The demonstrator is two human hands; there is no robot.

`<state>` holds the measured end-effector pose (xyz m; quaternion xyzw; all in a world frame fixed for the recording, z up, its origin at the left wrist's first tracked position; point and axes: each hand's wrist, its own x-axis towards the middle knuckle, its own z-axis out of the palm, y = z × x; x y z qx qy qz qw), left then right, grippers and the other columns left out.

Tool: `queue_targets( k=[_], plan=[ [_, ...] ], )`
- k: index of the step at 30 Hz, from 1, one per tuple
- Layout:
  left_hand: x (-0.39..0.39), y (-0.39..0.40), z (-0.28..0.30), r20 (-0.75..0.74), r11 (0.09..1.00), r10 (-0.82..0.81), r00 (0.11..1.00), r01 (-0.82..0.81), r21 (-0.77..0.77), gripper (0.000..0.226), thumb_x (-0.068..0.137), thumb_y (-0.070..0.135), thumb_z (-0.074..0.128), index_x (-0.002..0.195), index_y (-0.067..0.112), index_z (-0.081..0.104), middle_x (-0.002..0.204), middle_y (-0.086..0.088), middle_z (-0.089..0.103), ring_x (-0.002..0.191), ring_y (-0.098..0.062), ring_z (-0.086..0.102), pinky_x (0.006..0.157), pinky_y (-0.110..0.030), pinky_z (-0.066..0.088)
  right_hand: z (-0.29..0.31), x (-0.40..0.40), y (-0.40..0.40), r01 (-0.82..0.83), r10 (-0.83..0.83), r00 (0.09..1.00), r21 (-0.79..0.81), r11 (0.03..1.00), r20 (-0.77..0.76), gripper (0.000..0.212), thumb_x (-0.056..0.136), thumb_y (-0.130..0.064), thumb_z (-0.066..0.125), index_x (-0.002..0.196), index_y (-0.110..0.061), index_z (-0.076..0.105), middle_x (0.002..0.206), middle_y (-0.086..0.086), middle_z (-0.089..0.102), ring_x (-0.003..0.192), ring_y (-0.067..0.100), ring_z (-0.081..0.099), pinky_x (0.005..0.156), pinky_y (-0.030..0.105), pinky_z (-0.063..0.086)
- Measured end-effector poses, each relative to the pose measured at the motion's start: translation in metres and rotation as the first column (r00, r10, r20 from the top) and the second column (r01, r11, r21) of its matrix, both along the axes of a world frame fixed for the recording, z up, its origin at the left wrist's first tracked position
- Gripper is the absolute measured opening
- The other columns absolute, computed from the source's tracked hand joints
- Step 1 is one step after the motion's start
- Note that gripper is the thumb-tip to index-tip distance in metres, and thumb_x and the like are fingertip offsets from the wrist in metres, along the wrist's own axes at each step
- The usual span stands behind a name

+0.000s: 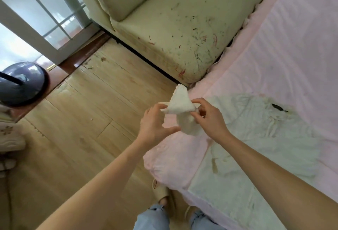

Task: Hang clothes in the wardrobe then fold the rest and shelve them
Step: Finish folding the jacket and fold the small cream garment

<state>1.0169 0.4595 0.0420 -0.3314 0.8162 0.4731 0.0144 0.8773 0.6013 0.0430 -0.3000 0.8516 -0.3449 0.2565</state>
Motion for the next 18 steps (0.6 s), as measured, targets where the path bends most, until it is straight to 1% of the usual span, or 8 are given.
queue_targets(
  k=[1,3,5,6,7,11,15,18],
  plan=[
    [0.001,0.0,-0.005,0.05,0.999,0.048,0.998,-0.047,-0.027,0.079,0.067,0.04,0.085,0.133,0.025,0.044,0.14,0.004,0.041,0.131,-0.017,0.034,0.105,-0.03,0.03,0.003,-0.001,-0.001,0.003,-0.003,1.0,-0.003,1.0,-0.002,0.024,0.09,-0.022,0.063,0.113,-0.027,0.061,0.068,-0.012,0.057,0.069,0.012,0.059,0.068,0.034,0.051],
    [0.0,-0.002,-0.012,0.169,0.946,0.175,0.97,-0.213,0.244,0.092,0.067,0.035,0.087,0.141,0.025,0.034,0.15,-0.002,0.029,0.135,-0.022,0.033,0.106,-0.029,0.034,0.005,-0.004,0.0,0.023,-0.021,0.999,-0.035,0.999,0.046,0.022,0.089,-0.021,0.063,0.108,-0.03,0.064,0.075,-0.012,0.062,0.074,0.014,0.062,0.074,0.041,0.054],
    [-0.001,-0.002,-0.013,0.252,0.658,0.298,0.921,-0.389,0.645,0.12,0.064,0.027,0.089,0.152,0.031,0.008,0.156,-0.006,0.02,0.134,-0.027,0.037,0.1,-0.04,0.047,0.007,-0.005,0.002,0.053,-0.04,0.989,-0.086,0.995,0.145,0.016,0.089,-0.018,0.063,0.099,-0.029,0.067,0.086,-0.014,0.066,0.082,0.014,0.063,0.079,0.044,0.055],
    [-0.004,-0.001,-0.013,0.266,0.522,0.322,0.909,-0.405,0.751,0.128,0.063,0.025,0.089,0.152,0.03,-0.002,0.157,-0.007,0.02,0.134,-0.028,0.038,0.096,-0.042,0.05,0.008,-0.005,0.004,0.063,-0.042,0.981,-0.104,0.993,0.19,0.014,0.089,-0.015,0.062,0.096,-0.026,0.068,0.091,-0.014,0.066,0.086,0.014,0.064,0.08,0.043,0.056],
    [-0.005,0.0,-0.014,0.246,0.481,0.315,0.917,-0.378,0.791,0.132,0.061,0.025,0.089,0.152,0.028,-0.006,0.156,-0.007,0.024,0.133,-0.025,0.041,0.094,-0.039,0.051,0.008,-0.005,0.005,0.065,-0.038,0.974,-0.116,0.991,0.224,0.012,0.089,-0.013,0.062,0.095,-0.021,0.069,0.096,-0.012,0.064,0.091,0.014,0.063,0.08,0.04,0.057],
    [-0.022,0.005,-0.017,0.055,0.678,0.233,0.971,-0.203,0.706,0.133,0.057,0.035,0.092,0.153,0.022,0.001,0.141,0.005,0.043,0.123,-0.012,0.049,0.098,-0.028,0.045,0.013,-0.008,0.013,0.046,-0.008,0.955,-0.123,0.991,0.297,0.006,0.091,-0.005,0.059,0.088,-0.007,0.063,0.113,-0.009,0.061,0.103,0.004,0.059,0.072,0.021,0.053],
    [-0.027,0.007,-0.01,-0.089,0.778,0.183,0.979,-0.089,0.622,0.112,0.06,0.018,0.091,0.148,0.029,0.022,0.132,0.01,0.052,0.118,-0.002,0.053,0.087,-0.012,0.048,0.011,-0.013,0.02,0.087,-0.034,0.915,-0.114,0.99,0.401,0.006,0.096,-0.008,0.051,0.092,-0.005,0.053,0.087,0.019,0.065,0.073,0.019,0.056,0.067,0.035,0.048],
    [-0.024,0.006,-0.003,-0.115,0.865,0.143,0.983,-0.067,0.498,0.116,0.059,0.019,0.091,0.151,0.024,0.02,0.137,0.009,0.045,0.122,-0.004,0.047,0.084,-0.003,0.042,0.009,-0.015,0.016,0.137,-0.084,0.892,-0.088,0.987,0.445,0.02,0.095,-0.004,0.048,0.098,-0.019,0.06,0.093,0.006,0.07,0.08,0.015,0.057,0.072,0.032,0.045]
  ],
)
